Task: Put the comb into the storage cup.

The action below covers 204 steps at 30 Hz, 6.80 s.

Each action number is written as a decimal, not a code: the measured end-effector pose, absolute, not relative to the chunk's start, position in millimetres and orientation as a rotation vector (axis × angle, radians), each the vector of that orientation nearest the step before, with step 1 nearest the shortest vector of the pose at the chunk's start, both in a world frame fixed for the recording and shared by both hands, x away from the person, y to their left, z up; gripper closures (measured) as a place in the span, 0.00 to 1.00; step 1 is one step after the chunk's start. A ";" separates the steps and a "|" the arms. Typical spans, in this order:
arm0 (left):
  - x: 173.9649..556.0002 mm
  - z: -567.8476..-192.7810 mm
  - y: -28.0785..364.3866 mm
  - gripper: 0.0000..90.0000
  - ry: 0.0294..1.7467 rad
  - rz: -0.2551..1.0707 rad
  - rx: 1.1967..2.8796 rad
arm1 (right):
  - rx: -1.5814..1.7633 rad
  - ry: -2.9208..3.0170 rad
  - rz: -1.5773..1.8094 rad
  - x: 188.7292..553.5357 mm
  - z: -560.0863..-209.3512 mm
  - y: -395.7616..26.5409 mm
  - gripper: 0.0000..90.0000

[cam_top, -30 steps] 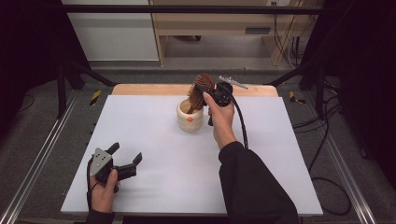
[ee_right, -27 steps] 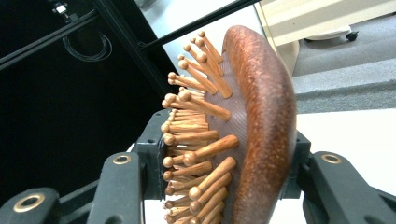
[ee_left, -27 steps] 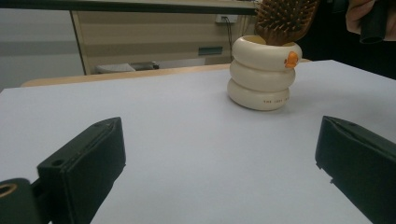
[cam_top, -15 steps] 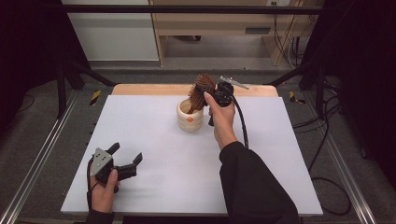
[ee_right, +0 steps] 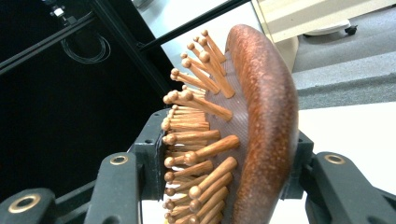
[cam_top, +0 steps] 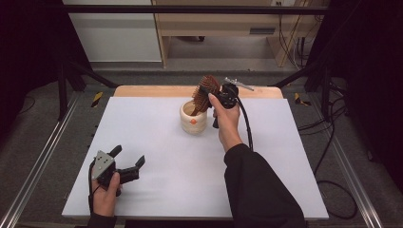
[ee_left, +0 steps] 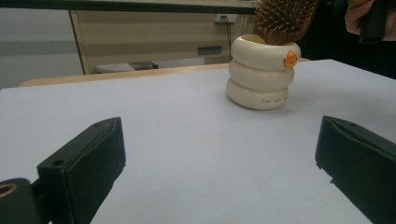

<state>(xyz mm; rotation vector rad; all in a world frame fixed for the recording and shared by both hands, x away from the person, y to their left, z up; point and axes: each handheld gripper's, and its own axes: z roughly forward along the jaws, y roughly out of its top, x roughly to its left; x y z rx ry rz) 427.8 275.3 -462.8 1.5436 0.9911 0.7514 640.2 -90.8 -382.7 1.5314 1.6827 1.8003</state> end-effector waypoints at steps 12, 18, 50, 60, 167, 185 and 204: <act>427.8 -462.8 275.2 0.02 0.991 0.751 1.545 | 1.546 1.687 1.813 641.1 -383.0 -92.8 0.50; 427.8 -462.8 274.8 0.02 0.989 0.750 1.546 | 1.547 1.691 1.800 641.1 -383.0 -93.4 0.50; 427.7 -462.9 274.5 0.02 0.988 0.751 1.548 | 1.547 1.704 1.792 641.9 -383.8 -95.6 0.48; 427.7 -462.8 274.5 0.02 0.989 0.751 1.547 | 1.548 1.714 1.794 641.9 -384.2 -96.7 0.45; 426.0 -460.1 286.9 0.02 1.015 0.794 1.524 | 1.157 1.692 1.485 592.9 -327.7 -176.2 0.07; 421.1 -458.1 298.4 0.01 1.011 0.811 1.514 | 1.057 1.617 1.499 558.4 -326.6 -207.0 0.05; 414.3 -459.4 310.3 0.01 1.055 0.804 1.450 | 1.068 1.623 1.505 536.9 -350.6 -234.0 0.03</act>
